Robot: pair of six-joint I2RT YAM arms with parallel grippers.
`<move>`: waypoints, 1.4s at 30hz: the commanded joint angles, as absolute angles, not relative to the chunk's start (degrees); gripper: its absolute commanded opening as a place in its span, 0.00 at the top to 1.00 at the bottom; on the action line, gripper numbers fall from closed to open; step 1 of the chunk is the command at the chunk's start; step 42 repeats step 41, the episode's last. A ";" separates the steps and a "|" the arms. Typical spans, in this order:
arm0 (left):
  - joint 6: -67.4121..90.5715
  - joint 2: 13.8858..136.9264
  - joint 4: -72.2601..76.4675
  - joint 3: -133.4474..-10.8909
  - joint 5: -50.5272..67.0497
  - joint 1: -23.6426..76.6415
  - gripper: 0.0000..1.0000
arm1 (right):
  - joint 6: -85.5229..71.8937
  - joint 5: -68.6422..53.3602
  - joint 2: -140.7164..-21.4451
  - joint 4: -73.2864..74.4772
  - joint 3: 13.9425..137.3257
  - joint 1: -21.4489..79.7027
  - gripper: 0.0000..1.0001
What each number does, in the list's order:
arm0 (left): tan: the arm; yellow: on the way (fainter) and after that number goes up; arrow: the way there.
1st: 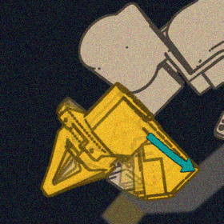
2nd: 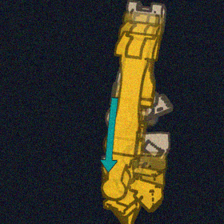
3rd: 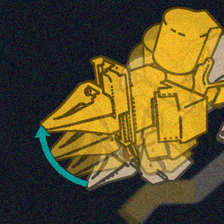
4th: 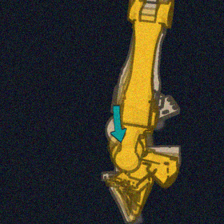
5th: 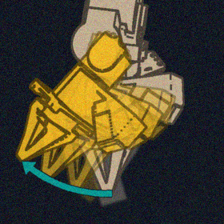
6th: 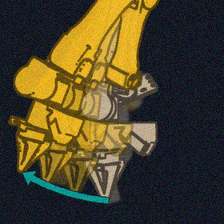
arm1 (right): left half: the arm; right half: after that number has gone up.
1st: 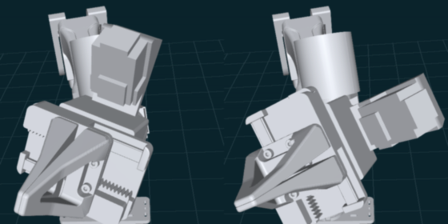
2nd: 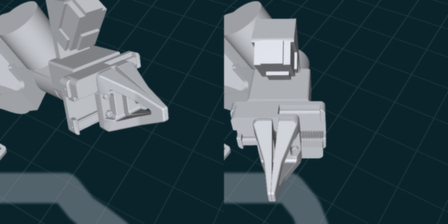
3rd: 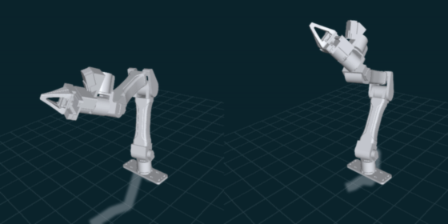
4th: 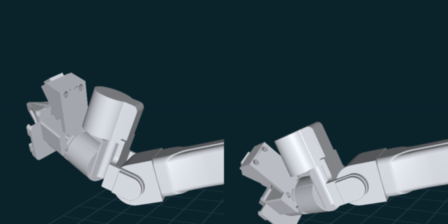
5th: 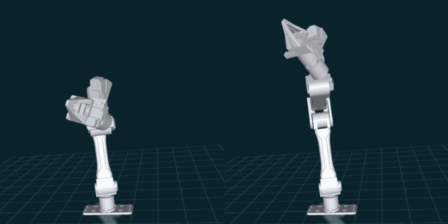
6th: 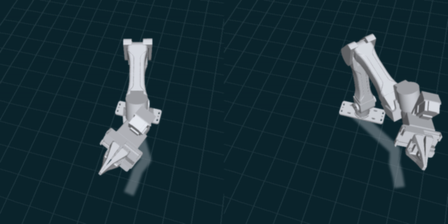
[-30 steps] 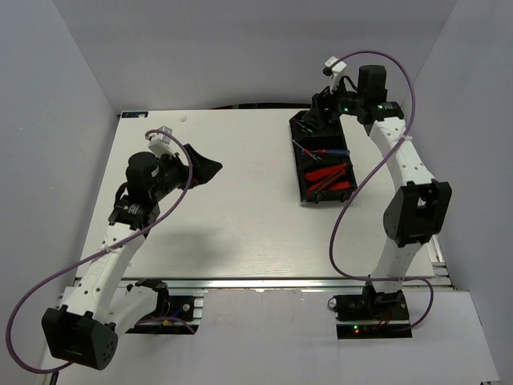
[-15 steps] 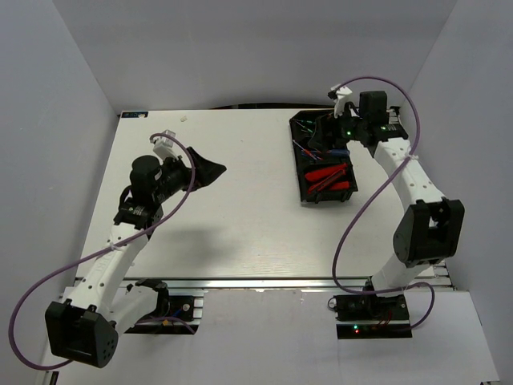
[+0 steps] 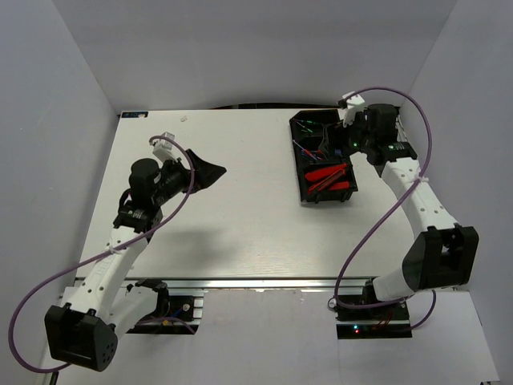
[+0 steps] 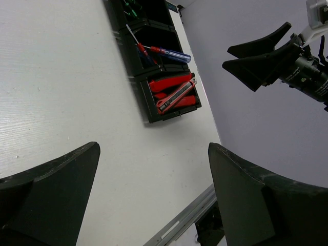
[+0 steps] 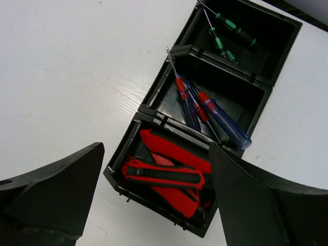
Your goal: Sort the tools into containers
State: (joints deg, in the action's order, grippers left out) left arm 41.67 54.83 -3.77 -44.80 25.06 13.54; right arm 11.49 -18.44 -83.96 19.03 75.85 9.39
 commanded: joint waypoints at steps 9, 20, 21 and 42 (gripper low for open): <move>42.45 49.66 -4.04 -42.98 24.43 13.18 0.02 | 8.17 -11.07 -78.22 14.50 71.46 9.32 0.11; 43.15 47.37 -5.10 -42.54 22.33 13.18 0.02 | 9.49 -6.77 -77.08 15.20 69.79 9.32 0.11; 43.15 47.29 -5.18 -42.54 22.06 13.18 0.02 | 9.67 -6.33 -76.99 15.47 69.70 9.32 0.11; 43.16 47.46 -5.62 -42.28 21.62 13.18 0.02 | 9.49 -5.36 -75.06 16.00 66.88 9.32 0.10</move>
